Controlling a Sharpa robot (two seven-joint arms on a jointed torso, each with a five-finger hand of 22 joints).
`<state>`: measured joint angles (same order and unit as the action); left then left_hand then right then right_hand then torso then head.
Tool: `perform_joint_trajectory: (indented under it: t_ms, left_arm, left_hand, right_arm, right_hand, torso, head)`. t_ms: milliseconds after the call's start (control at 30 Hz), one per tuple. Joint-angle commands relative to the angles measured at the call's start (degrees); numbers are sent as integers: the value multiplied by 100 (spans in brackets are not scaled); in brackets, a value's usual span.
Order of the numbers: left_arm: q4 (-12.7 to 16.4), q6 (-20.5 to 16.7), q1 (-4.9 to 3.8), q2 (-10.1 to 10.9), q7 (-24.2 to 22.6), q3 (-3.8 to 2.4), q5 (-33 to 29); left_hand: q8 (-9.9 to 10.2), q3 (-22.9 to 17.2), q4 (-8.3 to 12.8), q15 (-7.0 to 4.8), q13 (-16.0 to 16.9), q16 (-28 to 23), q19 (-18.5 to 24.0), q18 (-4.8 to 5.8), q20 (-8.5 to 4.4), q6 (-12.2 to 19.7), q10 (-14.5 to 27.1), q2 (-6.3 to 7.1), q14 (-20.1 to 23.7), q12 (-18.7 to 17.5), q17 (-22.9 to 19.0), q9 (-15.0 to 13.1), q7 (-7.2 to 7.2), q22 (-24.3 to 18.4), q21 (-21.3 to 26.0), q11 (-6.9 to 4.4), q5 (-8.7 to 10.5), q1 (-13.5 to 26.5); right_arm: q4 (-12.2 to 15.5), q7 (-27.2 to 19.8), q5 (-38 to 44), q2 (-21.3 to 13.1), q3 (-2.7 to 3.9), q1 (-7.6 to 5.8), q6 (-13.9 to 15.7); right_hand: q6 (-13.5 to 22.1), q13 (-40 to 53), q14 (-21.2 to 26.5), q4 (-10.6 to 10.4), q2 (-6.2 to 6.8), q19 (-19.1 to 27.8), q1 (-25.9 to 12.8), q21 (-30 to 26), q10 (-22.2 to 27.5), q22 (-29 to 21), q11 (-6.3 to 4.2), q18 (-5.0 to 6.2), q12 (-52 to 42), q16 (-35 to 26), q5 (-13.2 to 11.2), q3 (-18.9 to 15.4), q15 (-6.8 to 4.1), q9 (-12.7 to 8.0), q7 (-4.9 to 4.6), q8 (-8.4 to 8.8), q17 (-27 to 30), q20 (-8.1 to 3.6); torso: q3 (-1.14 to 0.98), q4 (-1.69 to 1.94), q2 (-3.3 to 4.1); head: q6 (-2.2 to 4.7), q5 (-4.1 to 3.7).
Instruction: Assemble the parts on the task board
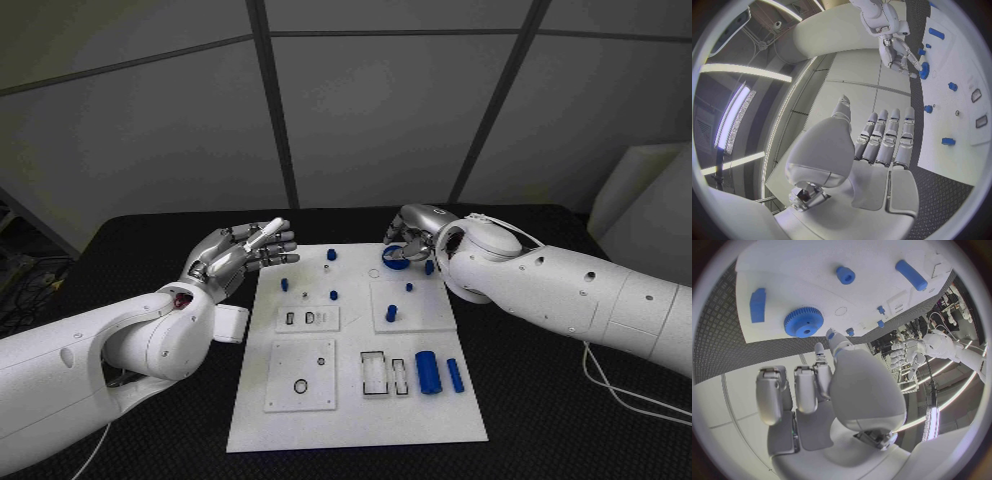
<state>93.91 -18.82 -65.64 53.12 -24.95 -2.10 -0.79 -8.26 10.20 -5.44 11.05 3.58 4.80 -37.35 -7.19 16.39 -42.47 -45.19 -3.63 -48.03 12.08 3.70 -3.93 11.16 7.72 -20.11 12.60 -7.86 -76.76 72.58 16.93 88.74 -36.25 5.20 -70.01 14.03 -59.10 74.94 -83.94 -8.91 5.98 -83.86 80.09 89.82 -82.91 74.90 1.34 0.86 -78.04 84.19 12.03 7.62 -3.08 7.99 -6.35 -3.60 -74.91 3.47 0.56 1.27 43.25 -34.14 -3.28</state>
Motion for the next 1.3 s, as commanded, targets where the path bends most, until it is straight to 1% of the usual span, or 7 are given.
perform_joint_trajectory:
  t_ms: [33, 200, 333, 433, 733, 900, 1300]
  left_arm:
    - [13, 76, -8, 4, -11, -6, 36]
    - [15, 76, -8, 8, -9, -6, 36]
    - [17, 76, -8, 8, -6, -6, 36]
    - [17, 75, -8, 9, -5, -6, 36]
    - [11, 75, -8, 5, -3, -6, 36]
    - [6, 77, -8, 1, -2, -6, 36]
    - [-4, 77, -8, -3, 1, -6, 36]
  left_hand:
    - [19, -8, 36, 8, 2, -39, 43, -229, -8, 19, -25, -62, 51, -34, -8, 8, 333, -9, 32, -14, 16, -13]
    - [22, -4, 40, 8, 2, -44, 47, -229, -8, 23, -24, -62, 56, -38, -8, 9, 331, -13, 36, -15, 21, -11]
    - [22, -4, 40, 8, 2, -44, 47, -229, -8, 23, -24, -62, 56, -38, -8, 9, 331, -13, 36, -15, 21, -11]
    - [22, -4, 40, 8, 2, -44, 47, -229, -8, 23, -24, -62, 56, -38, -8, 9, 331, -13, 36, -15, 21, -11]
    - [22, -4, 40, 8, 2, -44, 47, -229, -8, 23, -24, -62, 56, -38, -8, 9, 331, -13, 36, -15, 21, -11]
    - [22, -4, 40, 8, 2, -44, 47, -229, -8, 23, -24, -62, 56, -38, -8, 9, 331, -13, 36, -15, 21, -11]
    - [22, -4, 40, 8, 2, -44, 47, -229, -8, 23, -24, -62, 56, -38, -8, 9, 331, -13, 36, -15, 21, -11]
  right_arm:
    - [15, -104, -79, -20, 2, -13, 43]
    - [19, -79, -130, -65, 0, -12, -64]
    - [-32, -13, -200, -81, -1, -12, -200]
    - [-77, 33, -231, -89, -2, -11, -267]
    - [-151, 76, -291, -98, -4, -6, -446]
    - [-181, 81, -309, -92, -4, 15, -510]
    - [-261, 62, -343, -42, -4, 25, -536]
  right_hand:
    - [77, 301, -345, -7, 33, -614, -58, 18, 27, 1510, 25, -86, 47, 6, -42, -56, 48, -11, -4, 14, -257, 29]
    - [222, 248, -342, -69, 142, -614, -181, 18, 71, 1510, 47, -86, 117, -2, -61, -138, 69, -20, -22, 12, -247, 52]
    - [503, 152, -335, -225, 307, -614, -293, 18, 155, 1510, 87, -86, 238, -18, -96, -222, 100, -49, -67, 15, -226, 82]
    - [590, 133, -333, -314, 364, -614, -297, 18, 175, 1510, 103, -86, 266, -22, -106, -231, 114, -50, -83, 10, -221, 97]
    - [589, 156, -334, -355, 360, -614, -292, 18, 162, 1510, 104, -86, 244, -20, -107, -223, 117, -42, -83, -4, -228, 102]
    - [532, 187, -336, -403, 320, -614, -250, 18, 140, 1510, 96, -86, 213, -18, -101, -187, 115, -13, -72, -32, -235, 105]
    - [503, 206, -338, -415, 266, -614, -172, 18, 129, 1510, 89, -86, 197, -15, -48, -138, 109, 11, -67, -34, -244, 101]
  torso:
    - [-2, 1, 2]
    - [-1, -5, -1]
    - [-7, 0, 2]
    - [-8, 4, 0]
    - [-9, -3, 6]
    - [-5, 4, 6]
    - [-5, 6, 4]
  head:
    - [2, 1]
    - [3, -7]
    - [8, -16]
    - [8, -21]
    - [3, -22]
    - [-12, -22]
    - [-21, -17]
